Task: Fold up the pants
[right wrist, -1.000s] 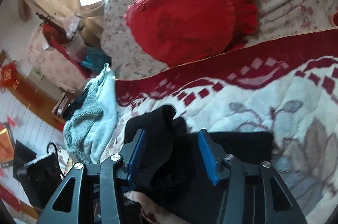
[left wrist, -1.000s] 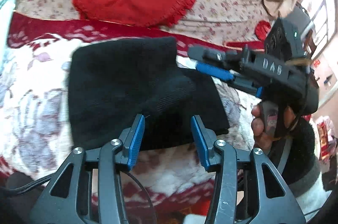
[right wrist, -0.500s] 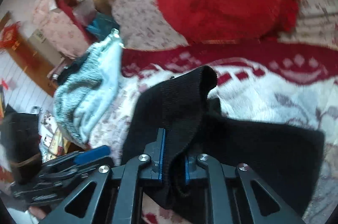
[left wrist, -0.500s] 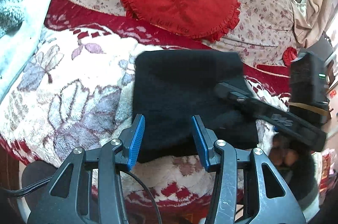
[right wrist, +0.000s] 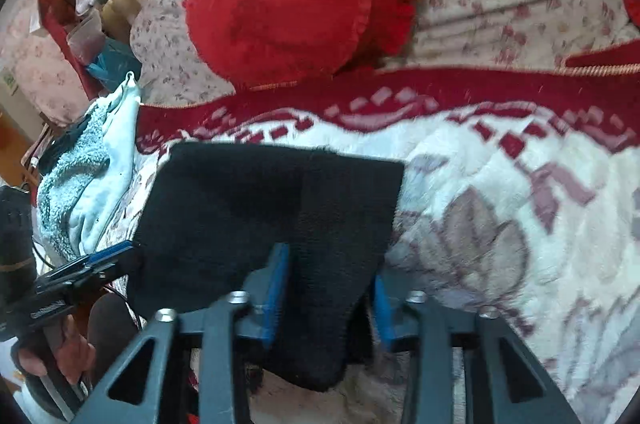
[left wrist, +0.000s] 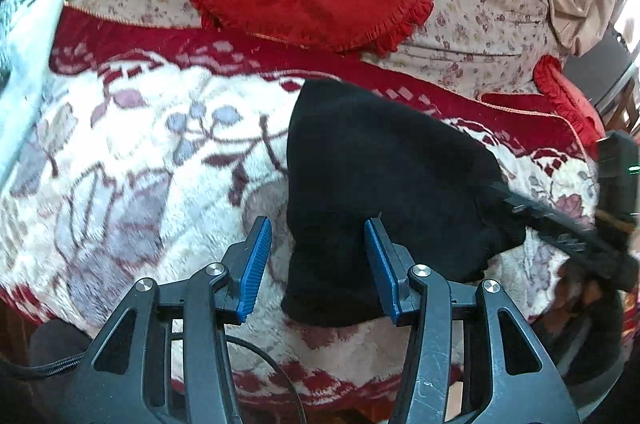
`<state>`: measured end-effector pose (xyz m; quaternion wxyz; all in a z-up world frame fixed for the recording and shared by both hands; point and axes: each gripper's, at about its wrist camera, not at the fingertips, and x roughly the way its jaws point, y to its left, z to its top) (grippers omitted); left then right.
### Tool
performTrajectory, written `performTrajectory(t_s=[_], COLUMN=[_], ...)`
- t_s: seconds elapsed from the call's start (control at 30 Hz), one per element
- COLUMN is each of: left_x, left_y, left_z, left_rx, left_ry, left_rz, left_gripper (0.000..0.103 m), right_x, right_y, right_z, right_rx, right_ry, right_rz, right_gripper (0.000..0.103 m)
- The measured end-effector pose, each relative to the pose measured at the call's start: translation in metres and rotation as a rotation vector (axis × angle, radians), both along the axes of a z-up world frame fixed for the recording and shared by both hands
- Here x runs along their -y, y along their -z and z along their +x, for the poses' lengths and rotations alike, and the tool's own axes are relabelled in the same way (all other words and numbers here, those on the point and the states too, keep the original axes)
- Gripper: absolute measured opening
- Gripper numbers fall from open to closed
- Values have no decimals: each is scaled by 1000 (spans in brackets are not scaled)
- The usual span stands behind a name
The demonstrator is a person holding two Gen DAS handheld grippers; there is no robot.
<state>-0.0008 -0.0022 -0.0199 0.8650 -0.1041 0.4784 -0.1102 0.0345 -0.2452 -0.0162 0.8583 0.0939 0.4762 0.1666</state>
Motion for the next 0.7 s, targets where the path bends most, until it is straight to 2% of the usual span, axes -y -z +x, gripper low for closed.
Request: performTrajectory(t_s=[0.1, 0.2, 0.3, 0.4, 0.43, 0.5, 0.57, 0.7], left_x=[4, 12, 20, 21, 20, 18, 14, 13], left_y=[-11, -12, 0, 13, 17, 22, 26, 25], left_z=[7, 22, 39, 48, 50, 52, 54, 53], left_rx=[33, 35, 2, -26, -34, -39, -44, -45], left_ry=[-15, -23, -29, -46, -58, -77, -91, -89], left_rz=[19, 52, 69, 84, 83, 80, 67, 58], left_gripper=[48, 48, 48, 50, 52, 65, 68, 68], right_x=[8, 0, -27, -44, -44, -46, -50, -51], right_y=[-29, -46, -34, -5, 4, 19, 23, 17], right_z=[-5, -8, -1, 18, 24, 34, 42, 47], right_rx=[94, 149, 128, 72, 51, 42, 53, 33], right_ry=[30, -26, -114, -109, -100, -98, -104, -112], right_rz=[-13, 37, -7, -78, -75, -81, -90, -90], right_gripper=[38, 38, 35, 35, 35, 35, 35, 35])
